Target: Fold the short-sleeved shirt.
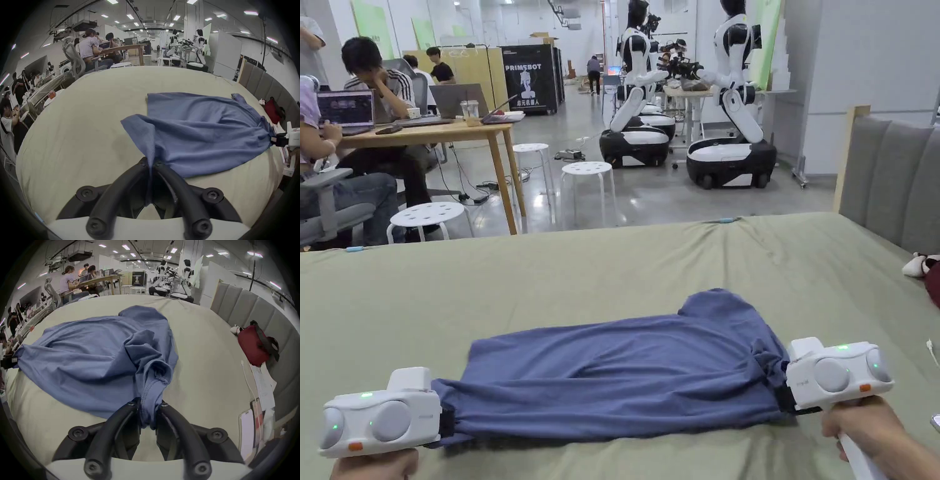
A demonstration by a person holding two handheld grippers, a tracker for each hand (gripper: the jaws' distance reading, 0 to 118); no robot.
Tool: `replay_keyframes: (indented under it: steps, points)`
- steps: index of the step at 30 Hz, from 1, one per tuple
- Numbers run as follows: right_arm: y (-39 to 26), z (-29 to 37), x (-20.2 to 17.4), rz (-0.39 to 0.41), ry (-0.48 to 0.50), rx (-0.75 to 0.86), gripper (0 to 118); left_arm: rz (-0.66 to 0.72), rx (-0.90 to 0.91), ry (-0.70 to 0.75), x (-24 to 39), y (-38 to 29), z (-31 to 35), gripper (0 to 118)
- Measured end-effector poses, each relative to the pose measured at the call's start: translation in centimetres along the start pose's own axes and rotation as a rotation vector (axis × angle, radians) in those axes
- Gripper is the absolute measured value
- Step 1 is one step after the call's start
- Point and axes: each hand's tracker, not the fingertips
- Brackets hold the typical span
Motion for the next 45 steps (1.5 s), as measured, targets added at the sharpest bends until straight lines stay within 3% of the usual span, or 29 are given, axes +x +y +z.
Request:
replay_keyframes:
  steps: [7,13,16,17,18,19,20,22,23,25,28,29,30,31,32,33,38,45]
  points:
    - [-5.1,4.3,-0.3,-0.006,0.007,-0.022,16,0.040,0.005,-0.033,-1.3,-4.4,4.3,2]
    - [-6.3,2.9,-1.2,-0.026,-0.007,-0.046,17,0.034,-0.043,-0.017,-0.6,-6.9,3.2,2]
    - [-6.1,2.0,-1.4,-0.010,-0.017,-0.073,24,0.033,-0.057,-0.006,-0.7,-7.3,2.0,2]
    - [-6.1,2.0,-1.5,-0.006,-0.019,-0.073,33,0.042,-0.059,-0.006,-0.8,-7.4,1.8,2]
    - [-6.1,2.1,-1.3,0.004,-0.025,-0.071,46,0.055,-0.064,-0.008,-0.9,-7.4,1.6,9]
    - [-5.9,2.2,-1.2,0.032,-0.052,-0.062,62,0.066,-0.063,-0.009,-1.1,-7.4,1.6,25]
    - [-5.8,2.4,-1.1,0.064,-0.078,-0.058,83,0.068,-0.068,-0.012,-1.5,-7.2,1.3,61]
    - [-5.6,3.2,-0.6,0.078,-0.076,-0.064,102,0.041,-0.081,-0.011,-1.8,-6.8,1.2,112]
    - [-5.3,3.7,-0.3,0.074,-0.068,-0.065,102,0.029,-0.075,-0.005,-1.9,-6.6,1.4,118]
    - [-4.7,4.9,0.1,0.048,-0.048,-0.010,102,0.056,0.002,-0.020,-2.4,-5.6,2.2,118]
    - [-3.3,6.4,0.3,0.033,-0.053,0.014,99,0.111,0.007,-0.013,-2.9,-3.5,3.0,111]
    - [-2.8,6.8,0.3,0.033,-0.050,0.018,86,0.117,0.012,-0.019,-3.0,-2.9,3.2,104]
    - [-2.2,7.4,0.0,0.034,-0.041,0.027,66,0.118,0.028,-0.026,-2.9,-2.2,3.4,86]
    - [-1.8,7.6,-0.1,0.038,-0.032,0.039,37,0.106,0.034,-0.020,-2.7,-1.6,3.4,59]
    - [-1.5,7.5,-0.3,0.039,-0.035,0.044,9,0.087,0.044,-0.002,-2.1,-1.3,3.9,16]
    - [-1.2,7.4,-0.5,0.045,-0.049,0.046,5,0.053,0.046,0.027,-1.6,-1.0,4.0,0]
    - [0.1,5.9,-1.1,0.063,-0.096,0.033,1,0.061,0.040,0.027,-0.7,0.6,3.4,0]
    - [4.3,3.4,-0.7,0.008,-0.101,0.075,0,0.049,0.055,0.028,0.3,4.8,0.6,0]
